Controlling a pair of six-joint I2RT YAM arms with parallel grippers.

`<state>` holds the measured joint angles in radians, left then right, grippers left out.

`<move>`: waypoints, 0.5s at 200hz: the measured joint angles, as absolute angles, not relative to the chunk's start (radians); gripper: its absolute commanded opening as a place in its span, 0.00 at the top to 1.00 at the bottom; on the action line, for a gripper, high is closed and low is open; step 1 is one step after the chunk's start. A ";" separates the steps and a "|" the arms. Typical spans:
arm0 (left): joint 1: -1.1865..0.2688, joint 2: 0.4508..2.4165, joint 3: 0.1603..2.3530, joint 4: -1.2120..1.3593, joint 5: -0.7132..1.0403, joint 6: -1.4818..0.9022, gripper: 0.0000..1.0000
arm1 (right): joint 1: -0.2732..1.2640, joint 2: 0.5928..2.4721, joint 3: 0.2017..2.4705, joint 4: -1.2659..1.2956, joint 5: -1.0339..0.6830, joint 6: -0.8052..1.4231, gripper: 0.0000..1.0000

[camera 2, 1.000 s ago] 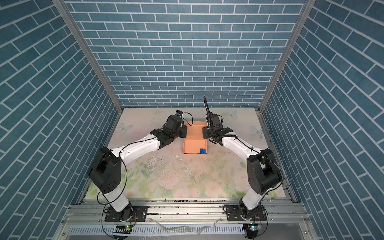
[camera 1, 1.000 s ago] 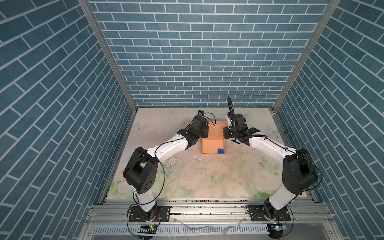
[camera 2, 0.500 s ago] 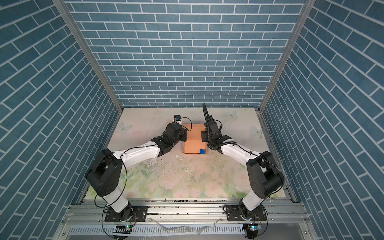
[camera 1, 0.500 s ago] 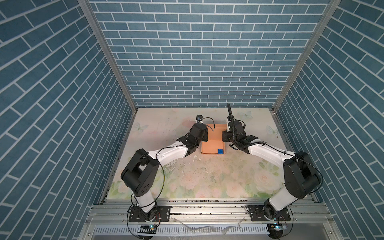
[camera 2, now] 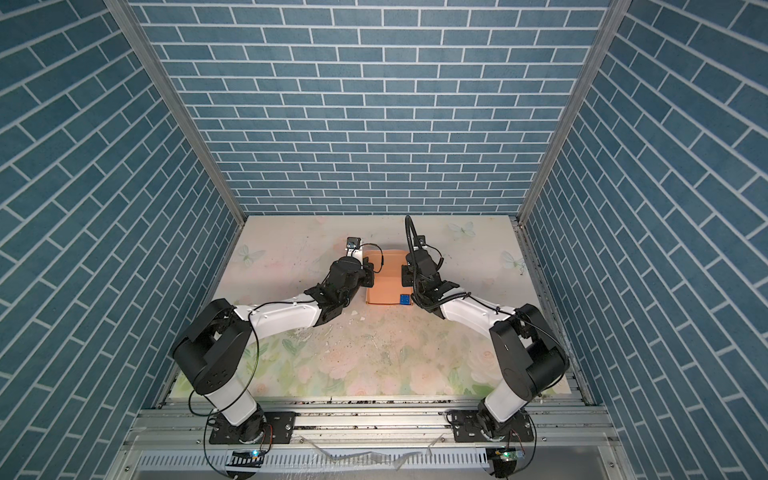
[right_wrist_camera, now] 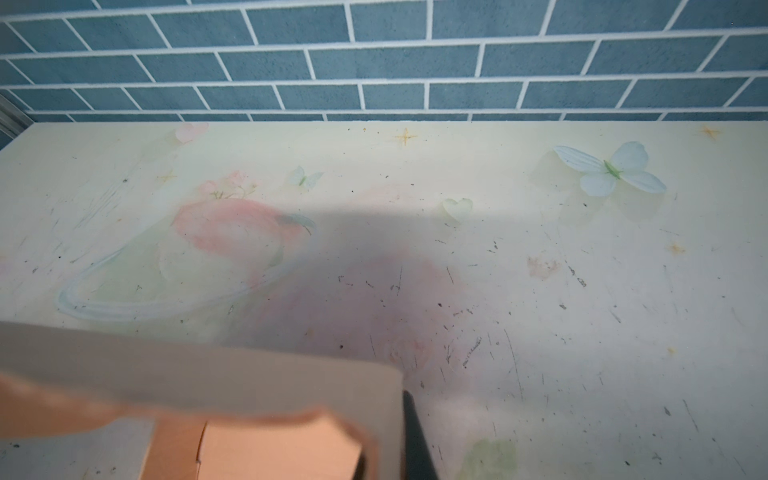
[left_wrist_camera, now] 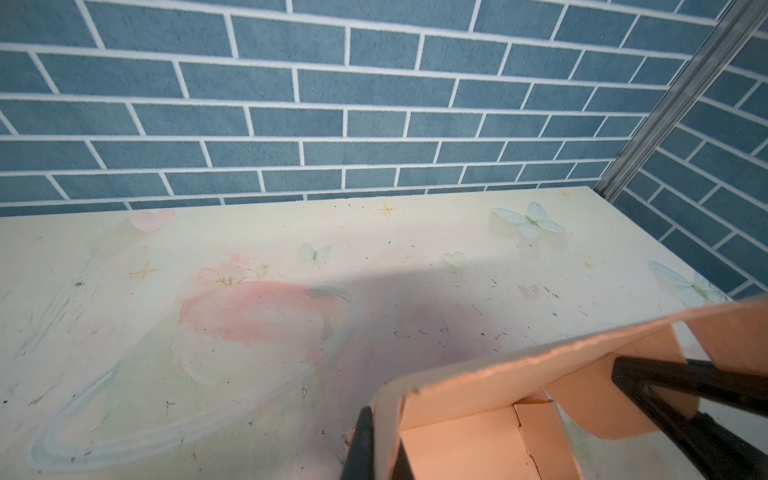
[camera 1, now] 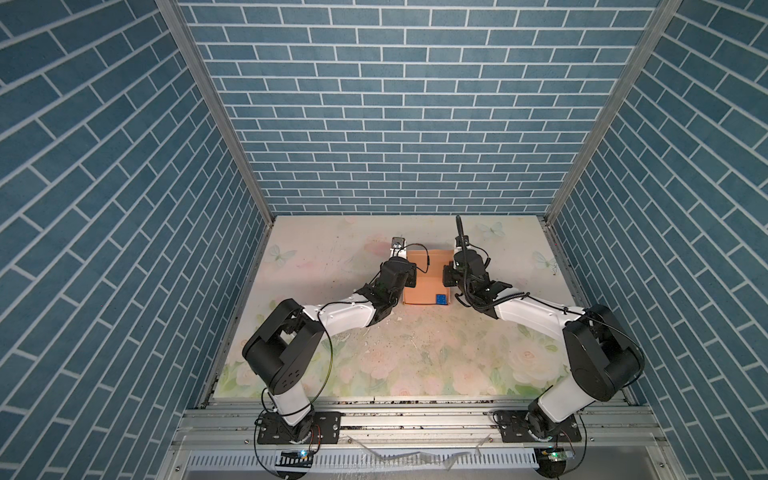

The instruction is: Fold the paper box

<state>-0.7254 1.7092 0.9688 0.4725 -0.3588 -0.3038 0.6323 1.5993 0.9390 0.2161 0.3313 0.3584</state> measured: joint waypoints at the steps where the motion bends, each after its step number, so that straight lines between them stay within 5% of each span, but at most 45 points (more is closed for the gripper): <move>1: -0.725 1.709 0.967 0.477 -0.360 -0.303 1.00 | 0.633 1.599 0.939 0.218 0.334 0.360 1.00; 100: -0.748 1.736 0.869 0.683 -0.389 -0.310 1.00 | 0.672 1.602 0.813 0.412 0.420 0.416 1.00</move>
